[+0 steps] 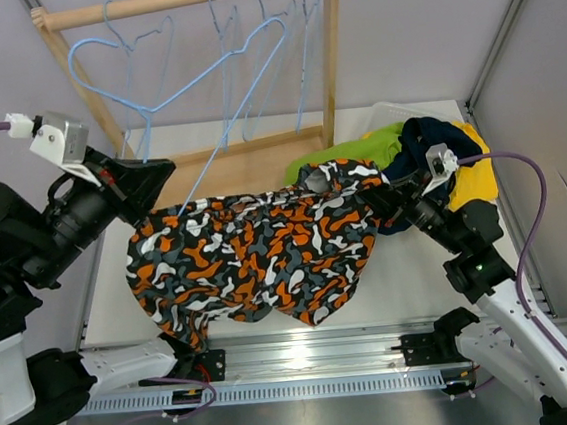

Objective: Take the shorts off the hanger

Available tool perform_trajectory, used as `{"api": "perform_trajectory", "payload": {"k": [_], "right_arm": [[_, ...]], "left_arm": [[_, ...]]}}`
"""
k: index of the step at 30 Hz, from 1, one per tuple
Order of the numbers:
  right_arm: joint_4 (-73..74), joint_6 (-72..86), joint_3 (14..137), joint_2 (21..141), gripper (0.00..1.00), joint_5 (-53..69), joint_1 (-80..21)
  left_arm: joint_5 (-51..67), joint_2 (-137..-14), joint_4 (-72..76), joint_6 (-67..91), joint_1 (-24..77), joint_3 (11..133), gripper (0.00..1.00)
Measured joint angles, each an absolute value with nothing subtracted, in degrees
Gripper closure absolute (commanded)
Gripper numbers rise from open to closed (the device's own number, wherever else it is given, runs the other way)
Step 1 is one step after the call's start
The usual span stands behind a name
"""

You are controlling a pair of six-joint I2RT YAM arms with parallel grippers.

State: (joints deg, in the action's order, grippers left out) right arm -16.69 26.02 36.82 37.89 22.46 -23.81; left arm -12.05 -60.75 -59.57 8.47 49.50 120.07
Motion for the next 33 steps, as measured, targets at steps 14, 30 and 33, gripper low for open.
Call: {"api": "perform_trajectory", "payload": {"k": [14, 30, 33], "right_arm": [[-3.09, 16.73, 68.64, 47.13, 1.0, 25.04, -23.9], [-6.92, 17.45, 57.12, 52.45, 1.0, 23.22, -39.35], [-5.34, 15.49, 57.74, 54.19, 1.0, 20.27, -42.37]], "left_arm": [[-42.0, -46.98, -43.72, 6.07, 49.56, 87.72, 1.0], [-40.32, -38.2, 1.52, 9.04, 49.6, 68.53, 1.0], [-38.54, -41.56, 2.85, 8.97, 49.6, 68.58, 1.0]]}}
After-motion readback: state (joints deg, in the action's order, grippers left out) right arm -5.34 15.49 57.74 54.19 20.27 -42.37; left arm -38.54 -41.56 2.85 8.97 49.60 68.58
